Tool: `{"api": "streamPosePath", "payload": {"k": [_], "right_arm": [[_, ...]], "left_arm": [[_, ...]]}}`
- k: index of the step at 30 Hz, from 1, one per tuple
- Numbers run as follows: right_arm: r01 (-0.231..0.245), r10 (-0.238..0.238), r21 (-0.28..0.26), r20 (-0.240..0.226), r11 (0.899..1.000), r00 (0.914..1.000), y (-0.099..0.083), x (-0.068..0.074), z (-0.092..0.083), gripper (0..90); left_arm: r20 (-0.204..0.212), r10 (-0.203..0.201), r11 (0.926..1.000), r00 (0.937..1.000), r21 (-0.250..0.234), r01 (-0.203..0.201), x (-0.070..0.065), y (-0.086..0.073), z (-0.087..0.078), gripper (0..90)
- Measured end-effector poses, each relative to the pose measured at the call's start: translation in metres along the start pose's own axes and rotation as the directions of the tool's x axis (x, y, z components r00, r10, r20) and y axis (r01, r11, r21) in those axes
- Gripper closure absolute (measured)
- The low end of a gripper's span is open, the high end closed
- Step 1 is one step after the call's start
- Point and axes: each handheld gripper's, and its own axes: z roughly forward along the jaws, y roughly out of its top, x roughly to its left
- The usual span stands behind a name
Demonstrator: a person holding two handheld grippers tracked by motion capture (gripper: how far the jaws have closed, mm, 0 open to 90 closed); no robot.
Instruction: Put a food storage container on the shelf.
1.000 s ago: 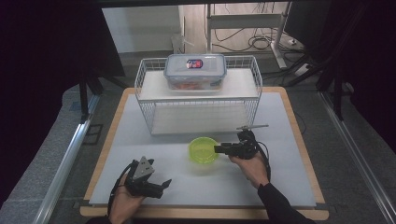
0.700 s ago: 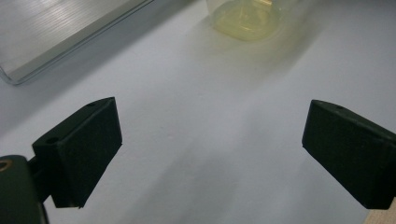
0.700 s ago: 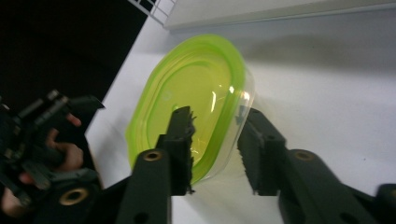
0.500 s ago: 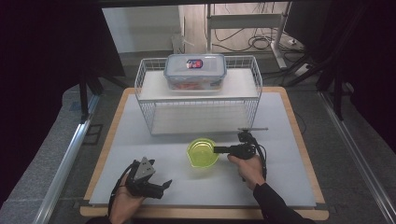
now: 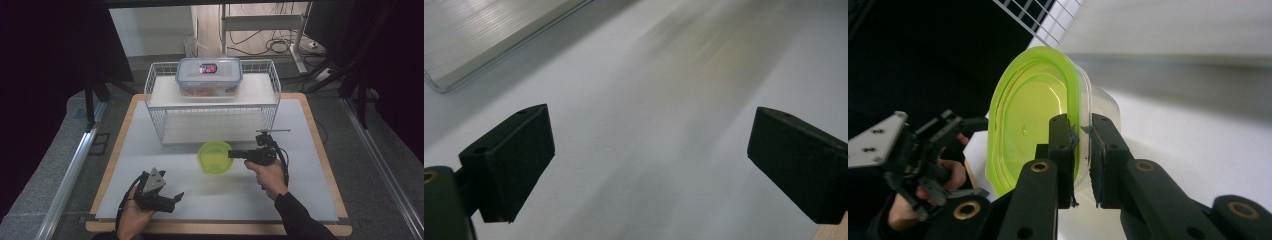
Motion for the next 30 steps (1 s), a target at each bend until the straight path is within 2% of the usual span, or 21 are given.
{"api": "streamPosePath", "payload": {"k": [8,16,22,26,30], "right_arm": [[0.002,-0.003,-0.028,-0.033,1.000,0.9994,0.019,0.017,-0.017,81.4],[0.034,-0.036,-0.049,-0.054,0.998,0.9979,0.041,0.036,-0.032,81.4],[0.028,-0.032,-0.059,-0.075,0.998,0.9966,0.058,0.046,-0.040,81.4],[0.021,-0.027,-0.071,-0.090,0.997,0.9956,0.069,0.052,-0.046,81.4],[0.020,-0.027,-0.082,-0.090,0.996,0.9956,0.082,0.058,-0.053,81.4]], "left_arm": [[0.004,-0.003,1.0000,1.0000,-0.002,0.003,0.000,0.000,0.000,4.6],[0.007,-0.006,1.0000,1.0000,0.000,0.006,0.000,0.000,0.001,4.6],[0.008,-0.008,1.0000,0.9999,-0.001,0.008,0.001,0.000,0.001,4.7],[0.012,-0.024,0.9996,0.9996,-0.013,0.025,0.002,0.000,0.001,4.5],[0.015,-0.020,0.9998,0.9997,0.005,0.020,0.002,-0.001,0.003,4.1]]}}
